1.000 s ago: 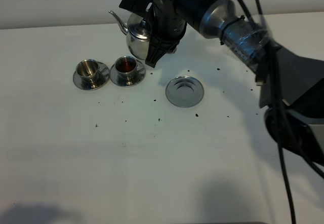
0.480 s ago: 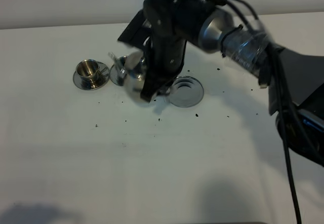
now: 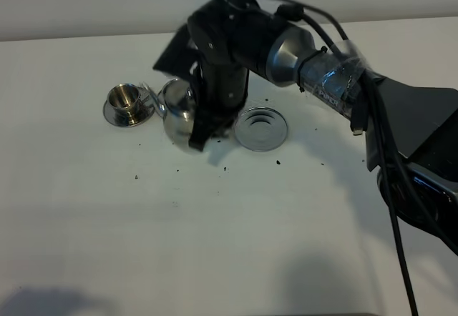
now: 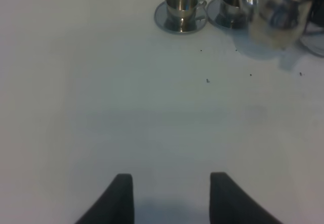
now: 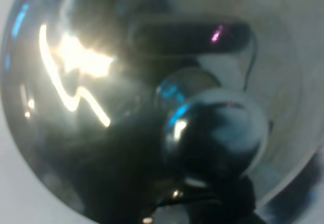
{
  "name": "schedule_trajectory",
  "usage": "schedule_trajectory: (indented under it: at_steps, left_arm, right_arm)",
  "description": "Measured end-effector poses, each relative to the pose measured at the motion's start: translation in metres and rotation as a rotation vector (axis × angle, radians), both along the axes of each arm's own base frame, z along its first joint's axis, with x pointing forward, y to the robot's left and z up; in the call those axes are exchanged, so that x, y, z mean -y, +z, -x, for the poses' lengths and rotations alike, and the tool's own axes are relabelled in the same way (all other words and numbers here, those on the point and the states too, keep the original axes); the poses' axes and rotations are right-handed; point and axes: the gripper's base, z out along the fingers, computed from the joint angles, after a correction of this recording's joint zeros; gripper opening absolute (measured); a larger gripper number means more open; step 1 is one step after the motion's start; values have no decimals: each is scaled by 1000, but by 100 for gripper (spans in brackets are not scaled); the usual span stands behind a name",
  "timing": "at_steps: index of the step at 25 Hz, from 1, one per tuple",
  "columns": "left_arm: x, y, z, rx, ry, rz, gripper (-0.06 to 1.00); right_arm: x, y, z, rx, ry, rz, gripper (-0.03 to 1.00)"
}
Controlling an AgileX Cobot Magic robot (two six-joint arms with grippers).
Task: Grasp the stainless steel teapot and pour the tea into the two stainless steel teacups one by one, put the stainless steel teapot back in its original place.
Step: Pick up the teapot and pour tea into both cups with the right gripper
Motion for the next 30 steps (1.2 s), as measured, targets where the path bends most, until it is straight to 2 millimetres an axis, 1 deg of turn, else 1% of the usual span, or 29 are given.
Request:
schedule_trajectory:
  at_steps: [2,5,7,10,13,20,25,30]
  left_arm:
    - [0,0,0,0,0,0,39]
    - [0,0,0,0,0,0,39]
    - [0,0,0,0,0,0,39]
    - [0,0,0,0,0,1,39]
    - [0,0,0,0,0,1,39]
    - [0,0,0,0,0,1,39]
    - [0,0,0,0,0,1,39]
    - [0,0,0,0,0,1,39]
  right_arm:
    - [-4,17,-4,90,30,-5,18]
    - [-8,37,-11,230,100,-15,18]
    - [-12,43,-16,316,163,-25,18]
    - [-19,45,-23,430,264,-43,18]
    - [-26,37,-32,544,355,-23,18]
    - [-37,9,-50,760,544,101,18]
    - [-41,-10,-58,848,628,172,18]
    - [-34,-25,-73,897,654,182,18]
